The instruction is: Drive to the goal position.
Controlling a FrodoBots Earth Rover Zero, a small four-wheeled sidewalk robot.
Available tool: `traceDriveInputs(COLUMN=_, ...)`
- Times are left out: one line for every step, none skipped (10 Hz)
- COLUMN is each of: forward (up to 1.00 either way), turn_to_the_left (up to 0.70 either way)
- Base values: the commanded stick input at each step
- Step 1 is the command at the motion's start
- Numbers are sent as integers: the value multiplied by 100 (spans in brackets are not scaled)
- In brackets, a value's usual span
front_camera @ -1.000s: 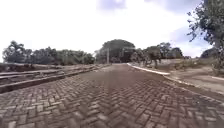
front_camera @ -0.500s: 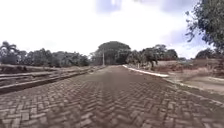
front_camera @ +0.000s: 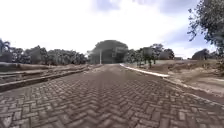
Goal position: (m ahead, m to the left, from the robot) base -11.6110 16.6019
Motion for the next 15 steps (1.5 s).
traceDriveInputs(forward=70, turn_to_the_left=0)
traceDriveInputs(forward=70, turn_to_the_left=0)
traceDriveInputs(forward=70, turn_to_the_left=0)
traceDriveInputs(forward=70, turn_to_the_left=0)
traceDriveInputs(forward=37, turn_to_the_left=0)
traceDriveInputs(forward=0, turn_to_the_left=0)
traceDriveInputs(forward=0, turn_to_the_left=0)
traceDriveInputs(forward=0, turn_to_the_left=0)
traceDriveInputs(forward=0, turn_to_the_left=0)
traceDriveInputs(forward=0, turn_to_the_left=0)
traceDriveInputs(forward=0, turn_to_the_left=0)
traceDriveInputs(forward=0, turn_to_the_left=0)
traceDriveInputs(forward=0, turn_to_the_left=0)
traceDriveInputs(forward=0, turn_to_the_left=0)
traceDriveInputs(forward=31, turn_to_the_left=0)
